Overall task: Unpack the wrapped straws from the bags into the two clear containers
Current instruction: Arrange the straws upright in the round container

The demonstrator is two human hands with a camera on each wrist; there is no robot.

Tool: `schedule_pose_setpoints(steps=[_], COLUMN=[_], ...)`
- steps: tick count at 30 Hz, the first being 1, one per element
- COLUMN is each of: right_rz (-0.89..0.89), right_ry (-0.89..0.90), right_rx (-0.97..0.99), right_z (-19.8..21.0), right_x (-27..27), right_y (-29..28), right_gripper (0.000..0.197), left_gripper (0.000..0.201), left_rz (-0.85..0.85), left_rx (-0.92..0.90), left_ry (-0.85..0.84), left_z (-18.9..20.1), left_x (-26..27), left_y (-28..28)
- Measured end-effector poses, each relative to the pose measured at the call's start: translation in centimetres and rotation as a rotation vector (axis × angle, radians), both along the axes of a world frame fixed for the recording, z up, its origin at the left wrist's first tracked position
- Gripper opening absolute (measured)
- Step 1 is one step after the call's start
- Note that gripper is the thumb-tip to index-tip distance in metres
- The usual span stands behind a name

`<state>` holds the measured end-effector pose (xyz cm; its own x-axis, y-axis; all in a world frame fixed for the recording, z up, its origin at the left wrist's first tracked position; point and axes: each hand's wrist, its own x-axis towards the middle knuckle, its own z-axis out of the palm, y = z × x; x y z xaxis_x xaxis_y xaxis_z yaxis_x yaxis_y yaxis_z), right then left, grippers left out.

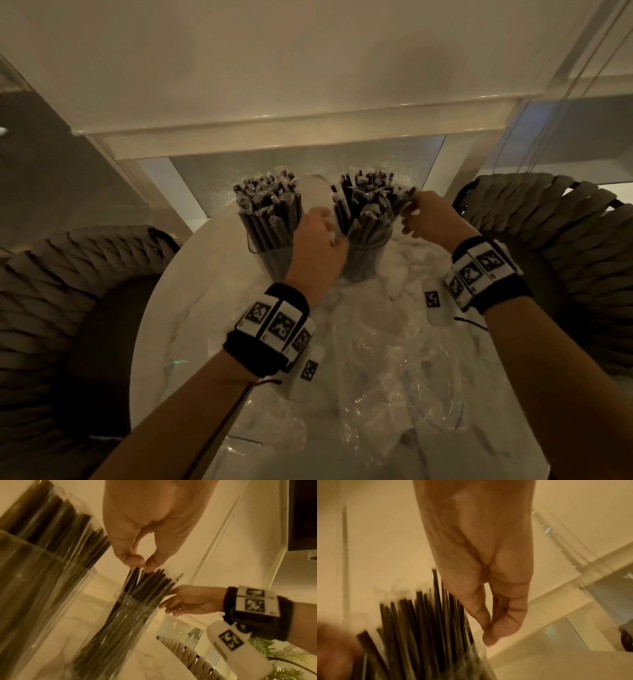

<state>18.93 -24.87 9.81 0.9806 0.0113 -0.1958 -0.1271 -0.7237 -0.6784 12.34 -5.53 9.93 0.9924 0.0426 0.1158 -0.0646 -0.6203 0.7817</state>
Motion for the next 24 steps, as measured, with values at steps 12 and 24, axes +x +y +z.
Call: schedule_pose_setpoints(steps=[12,24], right_rz=[0.082,0.0], right_ry=[-0.093,-0.047], right_rx=[0.183,0.227], right_z=[2.7,2.7], right_x=[0.1,-0.4], right_y=[2.3,0.4], right_gripper=[0.026,0.048], left_gripper=[0.04,0.045], left_rz=[-0.187,-0.098], left_rx=[0.188,-0.209], left_ry=[0.104,-0.015], left_z=[-0.1,1.6], left_x=[5.7,3.8], left_y=[-2.0,-0.5])
